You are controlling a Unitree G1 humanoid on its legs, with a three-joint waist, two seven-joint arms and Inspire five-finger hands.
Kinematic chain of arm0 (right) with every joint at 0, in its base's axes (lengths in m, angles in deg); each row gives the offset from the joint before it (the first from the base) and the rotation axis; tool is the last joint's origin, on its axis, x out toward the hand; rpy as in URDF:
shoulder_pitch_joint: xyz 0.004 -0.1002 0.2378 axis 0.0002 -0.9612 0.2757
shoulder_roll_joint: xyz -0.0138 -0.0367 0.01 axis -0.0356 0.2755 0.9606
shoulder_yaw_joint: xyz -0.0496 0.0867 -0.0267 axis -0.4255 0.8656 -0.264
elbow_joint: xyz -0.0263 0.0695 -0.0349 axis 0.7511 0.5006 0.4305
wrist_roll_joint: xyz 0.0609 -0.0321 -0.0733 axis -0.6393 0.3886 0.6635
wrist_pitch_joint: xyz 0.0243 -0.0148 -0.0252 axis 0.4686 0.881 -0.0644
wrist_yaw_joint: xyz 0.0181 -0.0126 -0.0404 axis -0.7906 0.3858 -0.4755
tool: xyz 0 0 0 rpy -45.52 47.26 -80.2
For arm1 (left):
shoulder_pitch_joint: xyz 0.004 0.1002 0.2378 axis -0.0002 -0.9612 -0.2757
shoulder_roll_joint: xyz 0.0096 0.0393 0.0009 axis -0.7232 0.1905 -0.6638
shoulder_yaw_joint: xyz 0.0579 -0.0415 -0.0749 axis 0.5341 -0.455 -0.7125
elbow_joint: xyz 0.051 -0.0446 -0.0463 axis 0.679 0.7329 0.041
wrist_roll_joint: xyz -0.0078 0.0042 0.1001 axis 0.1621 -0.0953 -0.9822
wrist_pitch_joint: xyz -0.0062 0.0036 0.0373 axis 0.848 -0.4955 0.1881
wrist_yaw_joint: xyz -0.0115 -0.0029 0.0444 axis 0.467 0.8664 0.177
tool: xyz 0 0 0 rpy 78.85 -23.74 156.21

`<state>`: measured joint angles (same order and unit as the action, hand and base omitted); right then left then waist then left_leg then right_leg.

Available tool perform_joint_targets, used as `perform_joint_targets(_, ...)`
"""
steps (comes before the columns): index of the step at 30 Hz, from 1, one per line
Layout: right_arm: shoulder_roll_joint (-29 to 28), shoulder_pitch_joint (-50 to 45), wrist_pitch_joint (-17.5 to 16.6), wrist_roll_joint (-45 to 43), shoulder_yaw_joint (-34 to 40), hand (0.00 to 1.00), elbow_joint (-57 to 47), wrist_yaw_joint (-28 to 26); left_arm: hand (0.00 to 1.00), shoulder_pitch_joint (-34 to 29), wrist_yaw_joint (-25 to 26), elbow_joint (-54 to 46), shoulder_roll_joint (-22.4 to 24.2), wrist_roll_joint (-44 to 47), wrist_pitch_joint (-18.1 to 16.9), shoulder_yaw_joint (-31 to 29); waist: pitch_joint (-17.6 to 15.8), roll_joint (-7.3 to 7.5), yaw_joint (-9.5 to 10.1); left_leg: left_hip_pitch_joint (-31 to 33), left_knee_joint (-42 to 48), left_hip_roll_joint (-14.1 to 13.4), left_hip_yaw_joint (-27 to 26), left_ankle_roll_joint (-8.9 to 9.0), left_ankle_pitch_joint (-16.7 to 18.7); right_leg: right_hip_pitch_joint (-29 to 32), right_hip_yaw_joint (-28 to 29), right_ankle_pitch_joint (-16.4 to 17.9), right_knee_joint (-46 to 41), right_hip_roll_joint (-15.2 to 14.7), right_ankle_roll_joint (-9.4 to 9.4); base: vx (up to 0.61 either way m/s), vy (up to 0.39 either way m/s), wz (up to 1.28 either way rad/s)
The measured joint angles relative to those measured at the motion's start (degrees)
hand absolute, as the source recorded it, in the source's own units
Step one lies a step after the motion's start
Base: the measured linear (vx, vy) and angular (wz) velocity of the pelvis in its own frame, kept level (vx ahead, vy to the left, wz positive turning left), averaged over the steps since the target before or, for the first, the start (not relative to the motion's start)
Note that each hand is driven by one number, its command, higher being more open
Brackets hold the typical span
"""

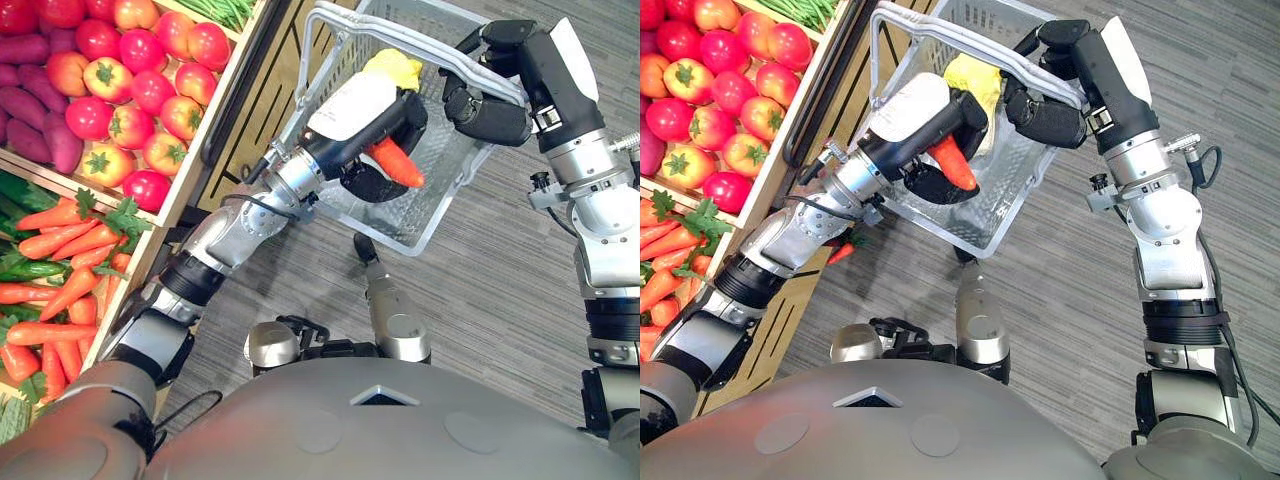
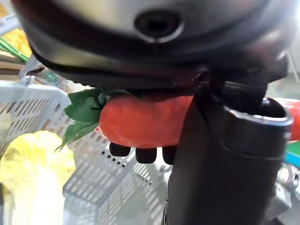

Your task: Pick vegetable in the basket

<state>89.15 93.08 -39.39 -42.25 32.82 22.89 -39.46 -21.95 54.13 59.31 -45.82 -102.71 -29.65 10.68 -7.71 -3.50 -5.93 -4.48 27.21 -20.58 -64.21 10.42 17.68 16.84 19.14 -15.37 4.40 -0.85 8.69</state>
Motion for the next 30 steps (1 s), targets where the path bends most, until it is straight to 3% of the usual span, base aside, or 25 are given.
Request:
perform_joint_targets(17,0.0,0.5,0.0,-1.5,-0.2,0.0,-0.2,0.0,0.0,2.9,1.9,12.6,4.9,-4.9,0.6,1.0,-0.9,0.18,-0.51,0.9,0.7,0.0,-0.6,-0.08,0.5,1.2,0.7,-0.3,0.0,0.0,0.13,-0.02,-0.006,-0.02)
perform_joint_targets(18,0.0,0.5,0.0,-1.6,-0.2,0.0,-0.2,0.0,1.0,3.2,2.2,13.2,5.1,-5.2,0.7,0.7,-1.0,0.28,-0.48,1.0,0.7,0.0,-0.5,-0.09,0.5,1.3,0.7,-0.3,0.0,0.0,0.13,0.0,0.0,0.0)
perform_joint_targets(30,0.0,0.8,0.0,-1.6,0.0,0.0,-0.2,0.0,1.0,3.3,5.0,17.1,7.0,-7.3,3.3,-5.8,-1.5,0.61,-0.57,2.1,1.2,-0.1,0.5,-0.26,0.6,1.8,-0.2,-0.3,0.0,-0.2,0.12,0.0,-0.004,0.02)
